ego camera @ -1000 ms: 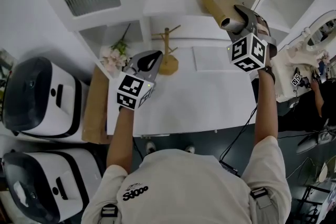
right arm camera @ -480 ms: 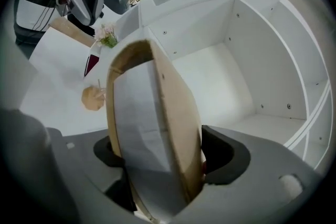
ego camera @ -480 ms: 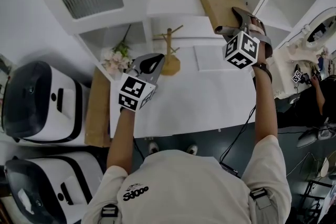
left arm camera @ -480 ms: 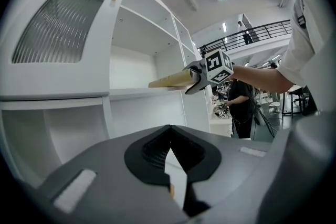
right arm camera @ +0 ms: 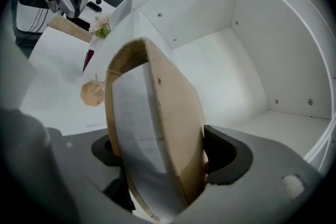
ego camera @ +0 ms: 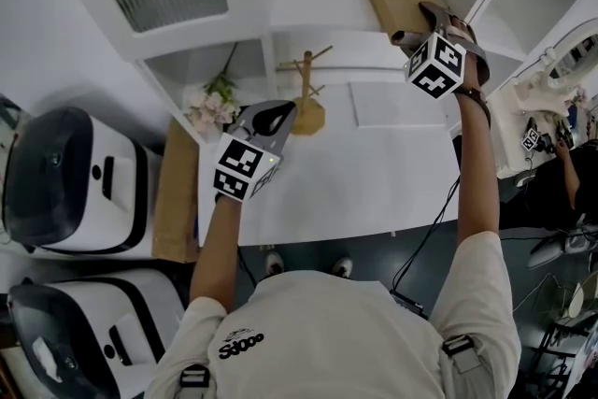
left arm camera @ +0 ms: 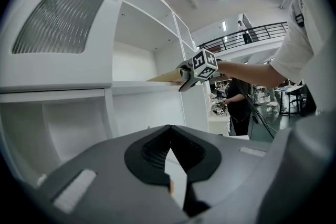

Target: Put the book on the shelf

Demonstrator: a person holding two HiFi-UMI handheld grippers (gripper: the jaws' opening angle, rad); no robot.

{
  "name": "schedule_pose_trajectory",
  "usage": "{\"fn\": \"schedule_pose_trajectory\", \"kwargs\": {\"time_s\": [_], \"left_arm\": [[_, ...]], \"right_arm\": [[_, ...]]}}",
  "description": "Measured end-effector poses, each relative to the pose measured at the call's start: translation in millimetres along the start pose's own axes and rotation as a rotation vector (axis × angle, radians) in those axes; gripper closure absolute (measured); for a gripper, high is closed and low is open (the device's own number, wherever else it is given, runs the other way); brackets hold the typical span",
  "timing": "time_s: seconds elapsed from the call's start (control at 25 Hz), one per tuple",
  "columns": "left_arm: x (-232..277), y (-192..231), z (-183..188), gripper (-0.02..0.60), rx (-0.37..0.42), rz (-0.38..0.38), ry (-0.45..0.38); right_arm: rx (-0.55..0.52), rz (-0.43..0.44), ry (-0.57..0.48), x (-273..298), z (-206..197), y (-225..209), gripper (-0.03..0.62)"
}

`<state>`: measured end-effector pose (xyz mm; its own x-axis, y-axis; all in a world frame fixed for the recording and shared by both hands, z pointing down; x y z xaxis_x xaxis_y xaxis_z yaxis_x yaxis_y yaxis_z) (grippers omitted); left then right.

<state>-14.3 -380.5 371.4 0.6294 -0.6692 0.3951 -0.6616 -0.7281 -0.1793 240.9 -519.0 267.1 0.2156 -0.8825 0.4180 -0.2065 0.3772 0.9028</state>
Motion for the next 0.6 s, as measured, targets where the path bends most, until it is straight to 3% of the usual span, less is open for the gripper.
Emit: {"fn": "schedule_pose_trajectory", "kwargs": {"time_s": [0.6], "left_arm": [[7.4, -2.7, -6.0, 0.561, -0.005, -0.02, 0.025]], "right_arm": [[-0.028, 0.047, 0.076, 43.4, 8.4, -13.7, 0.079]]}}
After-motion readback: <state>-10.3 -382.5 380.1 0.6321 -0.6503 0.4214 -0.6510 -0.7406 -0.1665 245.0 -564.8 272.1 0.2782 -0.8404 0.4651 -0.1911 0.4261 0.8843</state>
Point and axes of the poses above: the fingertips, and each gripper's own axes: x forward along the fingers, y to its left, z out of its top, the point moved 5 cm from there along -x, backward along the fingers, and after that the axes turned 15 degrees about y, right-handed, at the moved point
